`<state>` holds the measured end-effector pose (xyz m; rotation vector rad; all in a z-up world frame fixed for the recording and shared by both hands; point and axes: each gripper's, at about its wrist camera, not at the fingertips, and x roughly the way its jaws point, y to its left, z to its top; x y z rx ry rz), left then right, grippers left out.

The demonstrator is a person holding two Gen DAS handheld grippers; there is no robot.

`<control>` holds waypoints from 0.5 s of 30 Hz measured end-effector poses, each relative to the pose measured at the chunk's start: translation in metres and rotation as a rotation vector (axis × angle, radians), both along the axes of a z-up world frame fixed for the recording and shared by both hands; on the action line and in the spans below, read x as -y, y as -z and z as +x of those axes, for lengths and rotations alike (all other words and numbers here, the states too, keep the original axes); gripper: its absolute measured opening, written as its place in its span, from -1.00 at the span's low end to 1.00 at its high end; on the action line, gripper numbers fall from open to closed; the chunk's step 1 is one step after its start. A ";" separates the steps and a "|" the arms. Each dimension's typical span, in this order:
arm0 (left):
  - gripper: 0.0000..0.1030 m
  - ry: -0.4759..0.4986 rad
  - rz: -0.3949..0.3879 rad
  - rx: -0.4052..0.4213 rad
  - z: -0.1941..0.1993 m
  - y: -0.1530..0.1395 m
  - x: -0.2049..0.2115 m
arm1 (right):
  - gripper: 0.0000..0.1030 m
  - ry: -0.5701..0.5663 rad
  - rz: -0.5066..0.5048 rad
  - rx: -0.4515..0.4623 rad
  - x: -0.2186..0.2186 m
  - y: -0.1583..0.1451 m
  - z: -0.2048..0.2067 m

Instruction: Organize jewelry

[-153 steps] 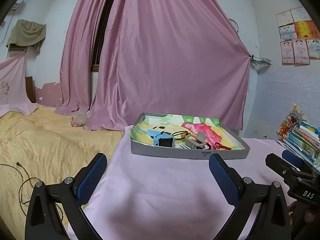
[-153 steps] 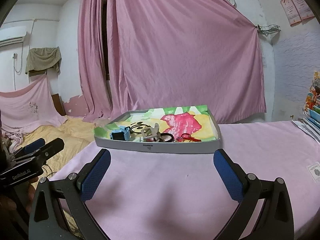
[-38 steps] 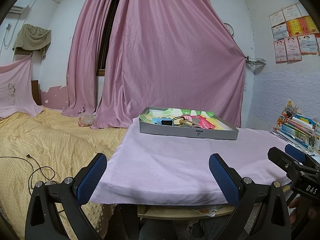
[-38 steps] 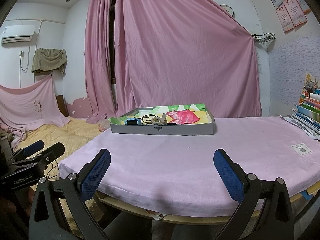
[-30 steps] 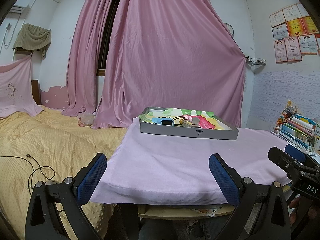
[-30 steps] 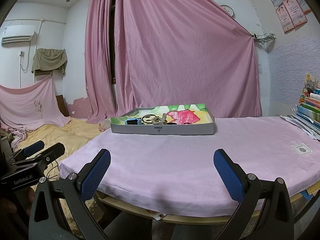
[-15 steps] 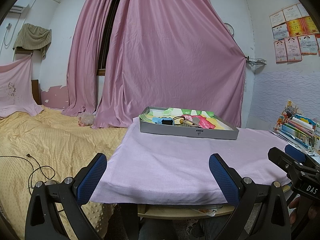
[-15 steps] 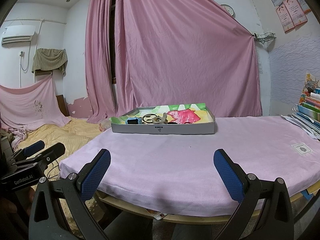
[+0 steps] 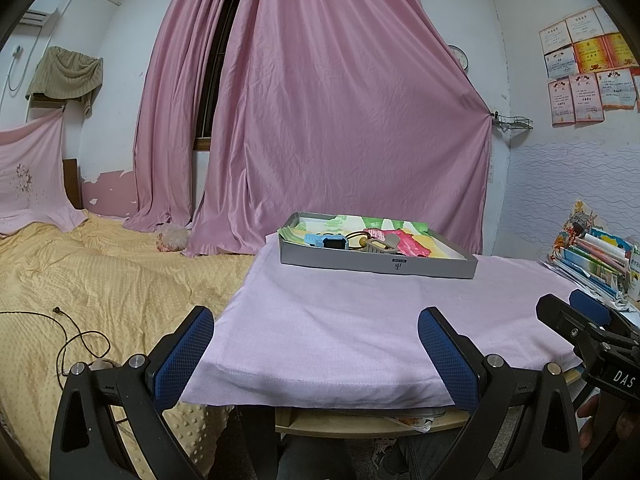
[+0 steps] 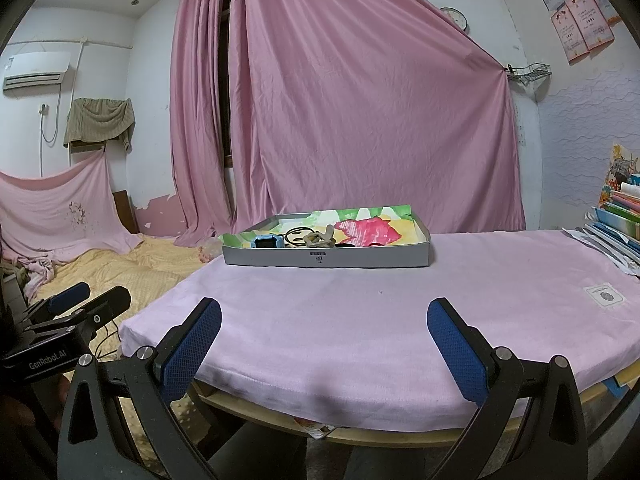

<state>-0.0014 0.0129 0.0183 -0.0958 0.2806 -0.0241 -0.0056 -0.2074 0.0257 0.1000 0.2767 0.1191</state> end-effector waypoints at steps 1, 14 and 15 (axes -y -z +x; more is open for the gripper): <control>0.99 0.000 0.000 0.000 0.000 0.000 0.000 | 0.97 0.000 0.000 0.000 -0.001 0.000 0.000; 0.99 -0.028 0.008 -0.004 -0.003 0.003 0.001 | 0.97 0.000 0.001 0.000 0.000 0.000 0.000; 0.99 -0.029 0.011 -0.005 -0.003 0.003 0.001 | 0.97 0.000 0.001 0.000 0.000 0.000 0.000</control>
